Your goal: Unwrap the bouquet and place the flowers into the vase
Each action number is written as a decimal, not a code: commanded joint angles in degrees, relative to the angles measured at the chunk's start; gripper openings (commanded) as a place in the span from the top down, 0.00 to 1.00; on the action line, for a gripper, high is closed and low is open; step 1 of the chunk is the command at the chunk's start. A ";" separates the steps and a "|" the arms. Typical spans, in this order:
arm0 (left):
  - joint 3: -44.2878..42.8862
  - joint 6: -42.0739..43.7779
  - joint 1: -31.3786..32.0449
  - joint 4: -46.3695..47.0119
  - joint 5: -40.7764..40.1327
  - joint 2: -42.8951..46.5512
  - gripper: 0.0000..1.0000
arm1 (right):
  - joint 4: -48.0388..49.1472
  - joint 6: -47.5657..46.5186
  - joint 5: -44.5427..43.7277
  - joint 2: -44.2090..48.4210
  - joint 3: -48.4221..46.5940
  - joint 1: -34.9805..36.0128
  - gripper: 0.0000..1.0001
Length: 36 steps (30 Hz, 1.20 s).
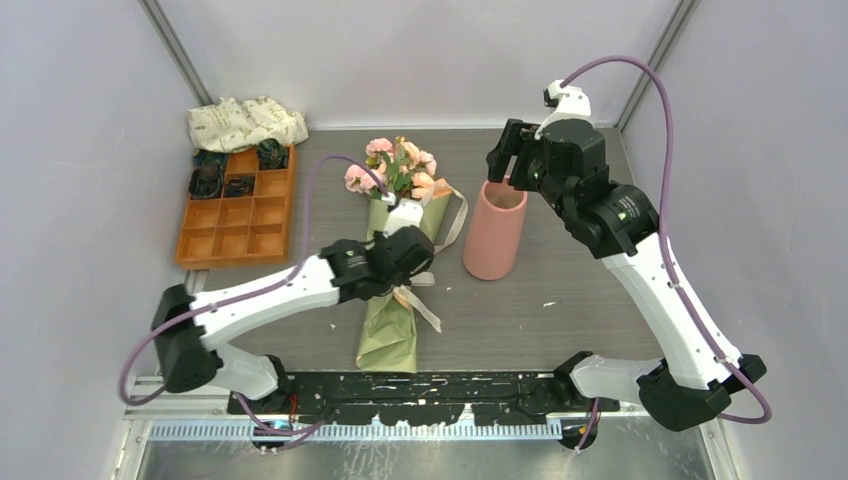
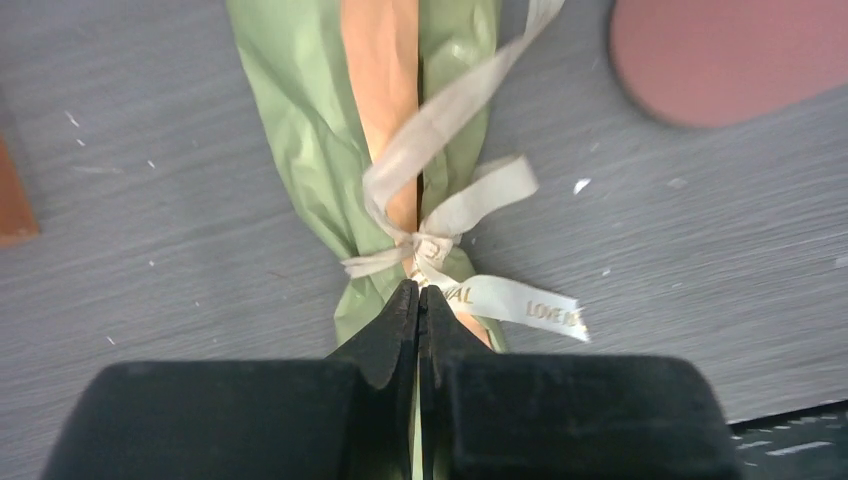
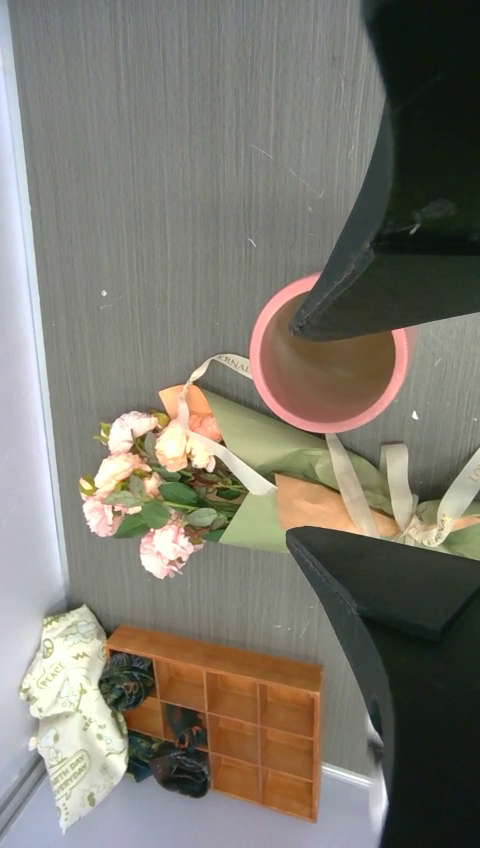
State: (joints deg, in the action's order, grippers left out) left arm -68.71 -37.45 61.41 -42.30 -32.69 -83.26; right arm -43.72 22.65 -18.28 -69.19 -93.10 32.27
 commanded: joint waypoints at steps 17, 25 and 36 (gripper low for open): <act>3.73 -8.63 -0.74 -0.12 6.46 13.55 0.55 | 4.37 1.25 3.71 3.76 1.78 0.23 0.21; 6.60 -10.43 -0.64 5.73 10.91 7.20 0.53 | 3.94 1.84 4.04 4.08 2.93 0.21 0.20; 8.07 -10.27 -0.59 8.09 10.36 1.53 0.53 | 4.06 1.26 3.14 4.51 3.82 0.18 0.20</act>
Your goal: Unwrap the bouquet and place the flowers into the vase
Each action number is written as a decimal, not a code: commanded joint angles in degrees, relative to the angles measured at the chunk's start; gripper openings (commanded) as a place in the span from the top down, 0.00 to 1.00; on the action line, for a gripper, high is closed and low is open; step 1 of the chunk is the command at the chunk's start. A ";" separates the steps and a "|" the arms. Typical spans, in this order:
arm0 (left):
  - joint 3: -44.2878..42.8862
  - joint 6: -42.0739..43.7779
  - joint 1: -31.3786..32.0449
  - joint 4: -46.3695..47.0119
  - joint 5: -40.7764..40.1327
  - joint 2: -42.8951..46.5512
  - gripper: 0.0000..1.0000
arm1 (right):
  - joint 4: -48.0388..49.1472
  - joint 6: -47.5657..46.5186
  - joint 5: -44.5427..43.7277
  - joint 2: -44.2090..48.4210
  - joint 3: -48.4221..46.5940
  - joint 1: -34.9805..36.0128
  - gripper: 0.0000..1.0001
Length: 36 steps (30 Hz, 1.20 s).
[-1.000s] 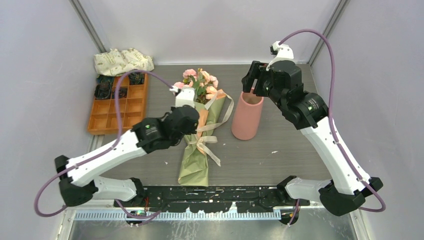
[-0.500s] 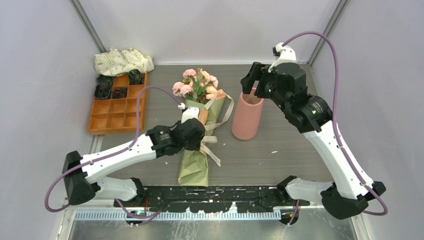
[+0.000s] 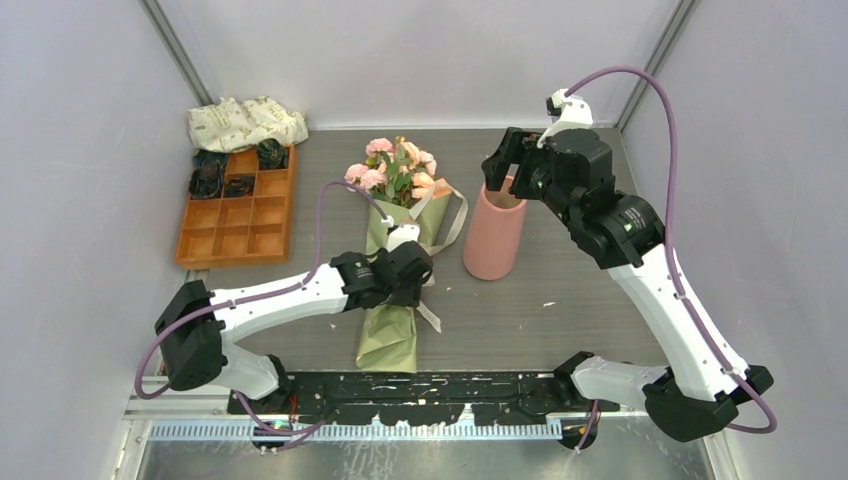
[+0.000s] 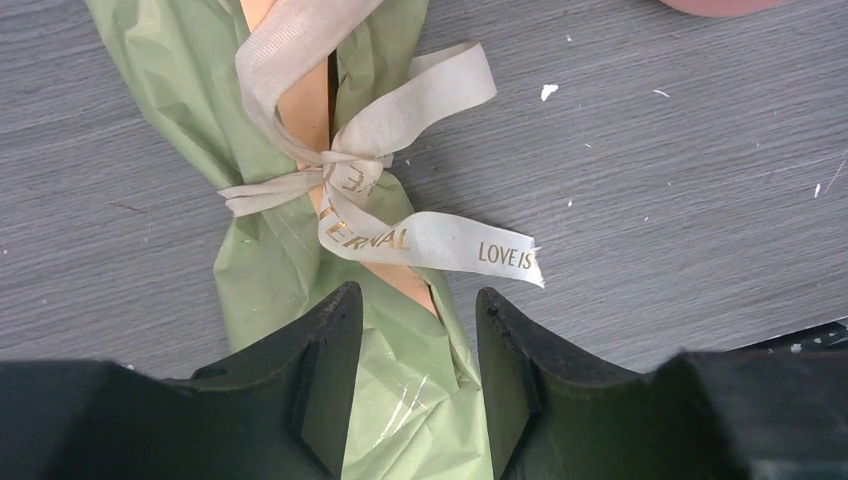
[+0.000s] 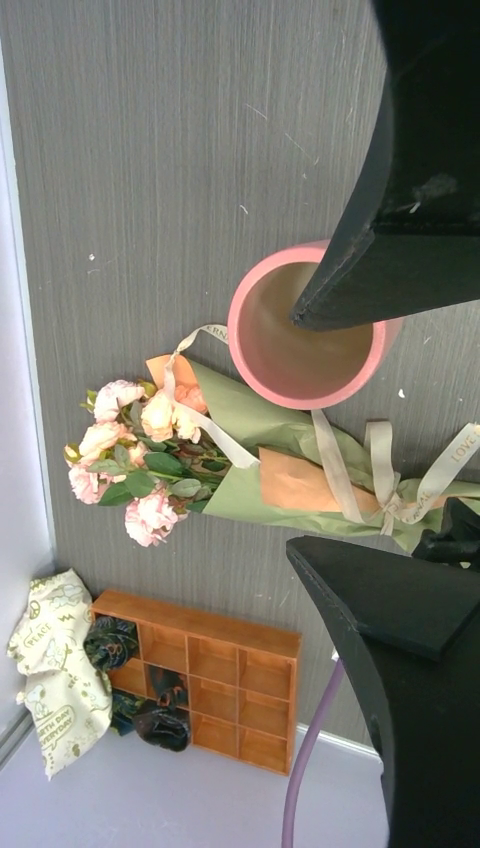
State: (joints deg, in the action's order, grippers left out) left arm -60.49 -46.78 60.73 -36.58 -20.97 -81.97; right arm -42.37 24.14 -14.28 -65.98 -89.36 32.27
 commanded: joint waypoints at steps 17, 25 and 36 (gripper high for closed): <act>-0.81 0.84 -0.33 2.84 -5.84 -6.52 0.53 | 3.61 0.28 -0.56 0.15 1.21 0.20 0.19; -2.75 1.95 -0.51 3.71 -5.36 -9.25 0.77 | 3.44 0.33 -0.50 0.32 1.12 0.21 0.20; -2.87 1.57 -0.75 2.14 -8.67 -4.90 1.00 | 4.16 1.05 0.77 0.82 3.03 0.23 0.22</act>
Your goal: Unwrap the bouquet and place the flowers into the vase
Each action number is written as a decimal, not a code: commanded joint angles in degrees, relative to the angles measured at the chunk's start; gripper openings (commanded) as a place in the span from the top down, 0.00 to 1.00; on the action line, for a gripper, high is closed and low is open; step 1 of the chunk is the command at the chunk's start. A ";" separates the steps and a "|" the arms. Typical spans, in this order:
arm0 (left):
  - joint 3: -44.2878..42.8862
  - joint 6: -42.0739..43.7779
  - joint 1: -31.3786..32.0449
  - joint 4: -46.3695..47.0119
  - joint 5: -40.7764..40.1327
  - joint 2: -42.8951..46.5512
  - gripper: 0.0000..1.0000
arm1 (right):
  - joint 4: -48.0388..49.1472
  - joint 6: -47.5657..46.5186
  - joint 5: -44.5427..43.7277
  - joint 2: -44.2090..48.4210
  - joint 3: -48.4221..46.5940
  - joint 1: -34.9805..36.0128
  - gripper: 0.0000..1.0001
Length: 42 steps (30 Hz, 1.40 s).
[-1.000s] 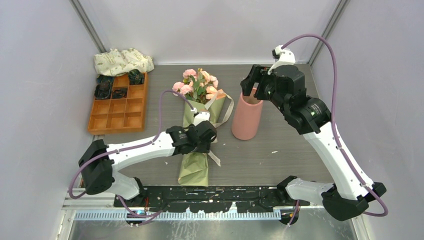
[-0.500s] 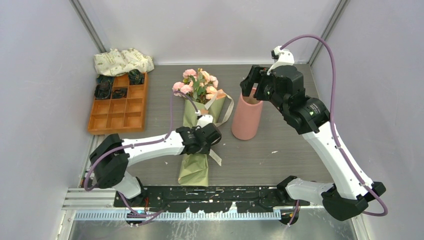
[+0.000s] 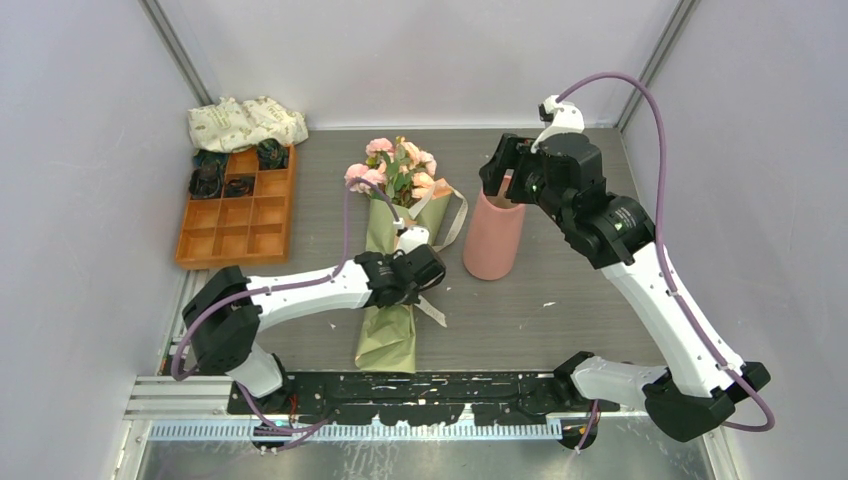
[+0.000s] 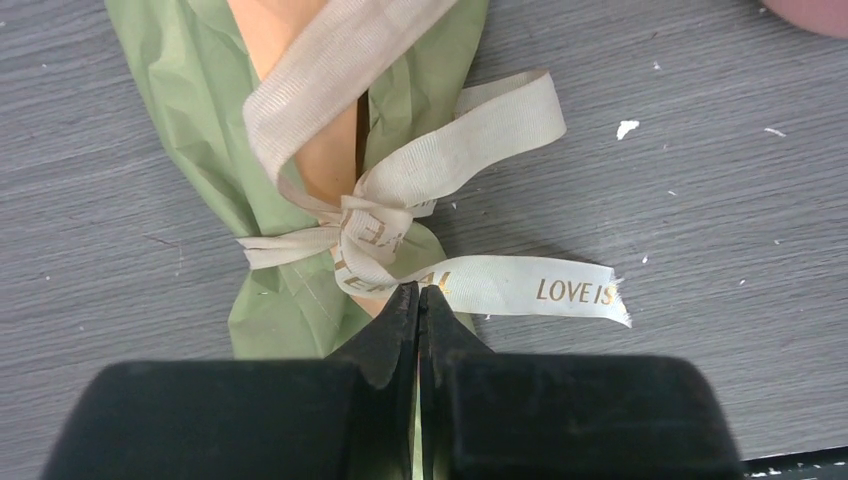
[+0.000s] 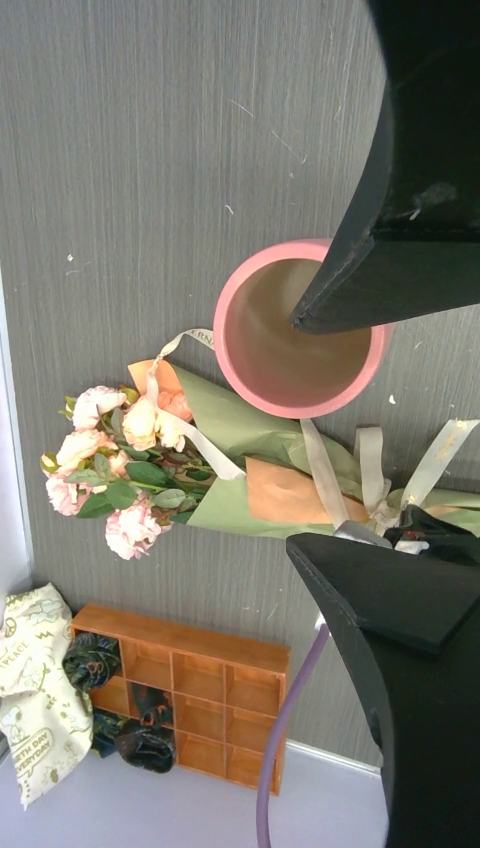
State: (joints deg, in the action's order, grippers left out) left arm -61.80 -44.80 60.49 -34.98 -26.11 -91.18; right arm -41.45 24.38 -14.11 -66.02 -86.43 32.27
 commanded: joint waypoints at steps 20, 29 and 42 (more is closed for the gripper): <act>-1.16 -2.23 -0.64 -0.55 -2.45 2.43 0.48 | 4.09 1.28 1.18 1.44 1.84 0.18 0.21; -1.06 -1.73 -0.79 1.33 -1.52 -0.70 0.48 | 4.54 1.19 1.33 1.34 2.56 0.24 0.21; -2.96 -1.08 -0.77 0.54 -1.71 -0.16 0.95 | 4.82 1.58 1.59 1.24 3.03 0.24 0.21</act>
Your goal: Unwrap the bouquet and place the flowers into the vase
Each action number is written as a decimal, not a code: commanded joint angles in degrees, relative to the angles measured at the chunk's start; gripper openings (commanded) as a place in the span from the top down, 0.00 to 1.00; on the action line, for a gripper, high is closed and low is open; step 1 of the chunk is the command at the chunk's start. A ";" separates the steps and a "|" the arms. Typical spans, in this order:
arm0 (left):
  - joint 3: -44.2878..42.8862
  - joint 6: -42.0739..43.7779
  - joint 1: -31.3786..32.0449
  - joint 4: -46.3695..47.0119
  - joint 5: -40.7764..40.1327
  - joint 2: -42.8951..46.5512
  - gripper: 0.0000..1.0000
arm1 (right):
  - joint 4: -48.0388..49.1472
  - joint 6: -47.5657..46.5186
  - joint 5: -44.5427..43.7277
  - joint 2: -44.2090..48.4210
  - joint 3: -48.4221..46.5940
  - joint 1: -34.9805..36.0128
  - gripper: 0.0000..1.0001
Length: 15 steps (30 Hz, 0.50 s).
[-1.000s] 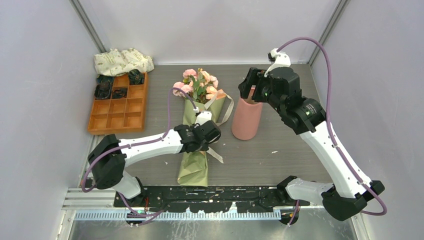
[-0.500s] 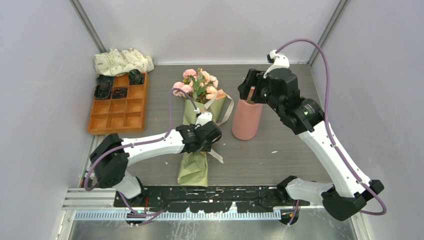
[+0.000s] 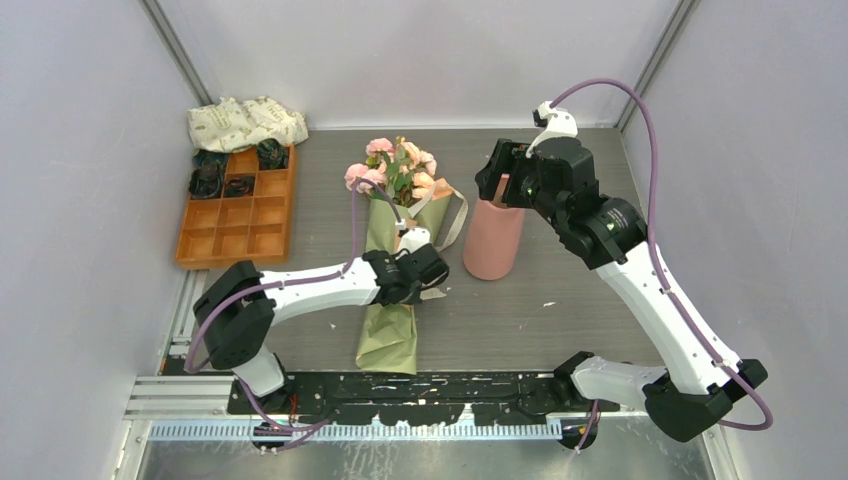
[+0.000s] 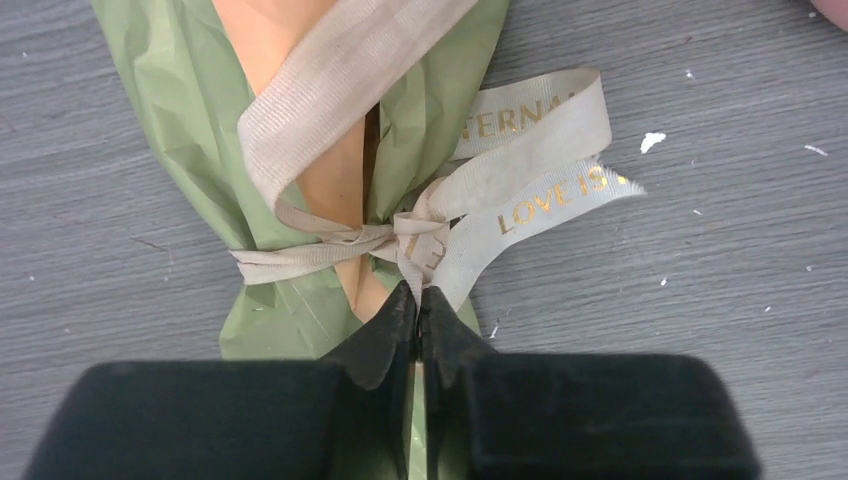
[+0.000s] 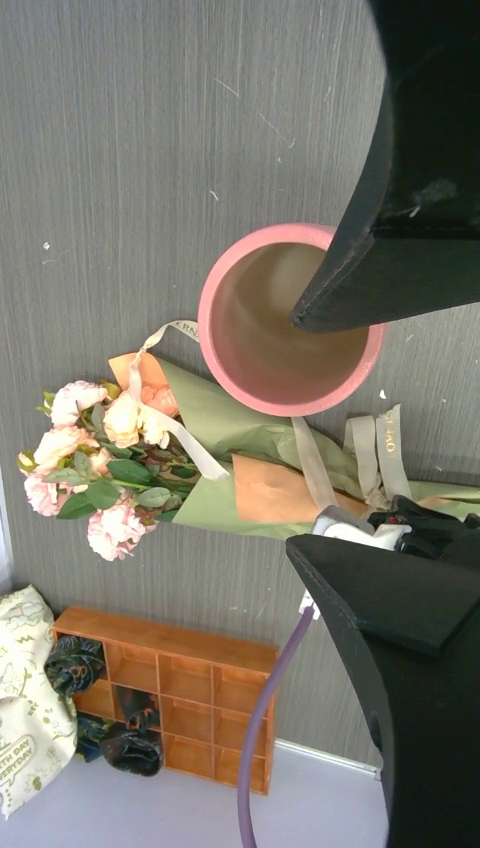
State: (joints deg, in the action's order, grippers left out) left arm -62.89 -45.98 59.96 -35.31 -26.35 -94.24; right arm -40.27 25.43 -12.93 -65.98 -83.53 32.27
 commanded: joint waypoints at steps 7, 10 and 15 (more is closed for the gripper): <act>-3.34 -0.87 -0.21 -3.40 -2.33 9.86 1.00 | 4.15 1.02 1.48 0.89 1.06 0.17 0.21; -5.54 -0.31 -0.23 -6.07 -4.12 13.83 1.00 | 4.47 1.19 1.89 0.94 1.41 0.17 0.21; -9.51 1.39 -0.20 -10.43 -8.94 19.82 1.00 | 4.92 1.53 2.98 0.56 1.69 0.24 0.21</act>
State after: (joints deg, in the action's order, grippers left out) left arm -67.90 -45.89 59.96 -41.82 -29.12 -80.14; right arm -38.94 26.06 -11.22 -66.00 -81.69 32.27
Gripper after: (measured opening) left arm 0.009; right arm 0.789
